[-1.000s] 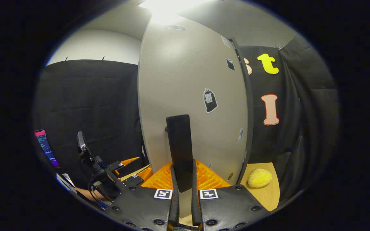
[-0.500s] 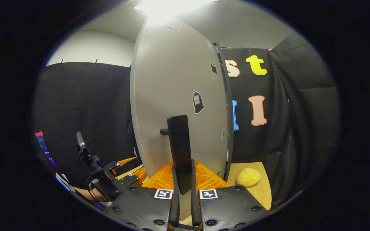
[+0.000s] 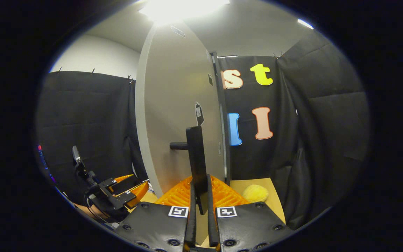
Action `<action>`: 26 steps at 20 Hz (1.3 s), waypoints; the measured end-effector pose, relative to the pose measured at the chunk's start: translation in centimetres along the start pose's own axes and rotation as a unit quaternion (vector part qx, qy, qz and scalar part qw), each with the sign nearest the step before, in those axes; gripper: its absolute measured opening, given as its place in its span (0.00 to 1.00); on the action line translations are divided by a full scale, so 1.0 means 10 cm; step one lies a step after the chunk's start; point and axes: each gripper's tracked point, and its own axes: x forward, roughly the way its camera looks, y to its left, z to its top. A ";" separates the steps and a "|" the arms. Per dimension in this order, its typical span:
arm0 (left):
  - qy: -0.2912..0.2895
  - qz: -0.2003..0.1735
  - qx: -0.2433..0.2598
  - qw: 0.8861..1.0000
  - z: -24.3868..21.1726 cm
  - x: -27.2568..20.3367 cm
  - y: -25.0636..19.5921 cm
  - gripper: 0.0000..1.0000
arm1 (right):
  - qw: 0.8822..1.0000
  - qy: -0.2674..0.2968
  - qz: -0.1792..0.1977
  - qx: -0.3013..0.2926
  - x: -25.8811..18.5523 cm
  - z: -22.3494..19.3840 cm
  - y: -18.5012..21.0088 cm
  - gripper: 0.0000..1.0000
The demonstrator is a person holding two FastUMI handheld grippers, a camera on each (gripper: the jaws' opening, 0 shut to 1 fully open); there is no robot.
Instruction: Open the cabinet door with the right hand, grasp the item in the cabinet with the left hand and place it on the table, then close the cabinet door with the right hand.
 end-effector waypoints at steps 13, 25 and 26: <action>-0.001 -0.013 0.025 1.000 0.08 0.25 -0.35 0.80 | 0.999 -0.029 0.015 0.027 -0.40 0.17 -0.34 0.18; 0.011 0.049 -0.008 0.999 0.21 1.09 -0.49 0.80 | 0.987 -0.032 -0.153 -0.048 -0.56 -0.24 -1.78 0.96; 0.010 0.052 -0.007 0.999 0.22 1.20 -0.45 0.80 | 0.985 -0.034 -0.162 -0.039 -0.54 -0.24 -1.86 0.95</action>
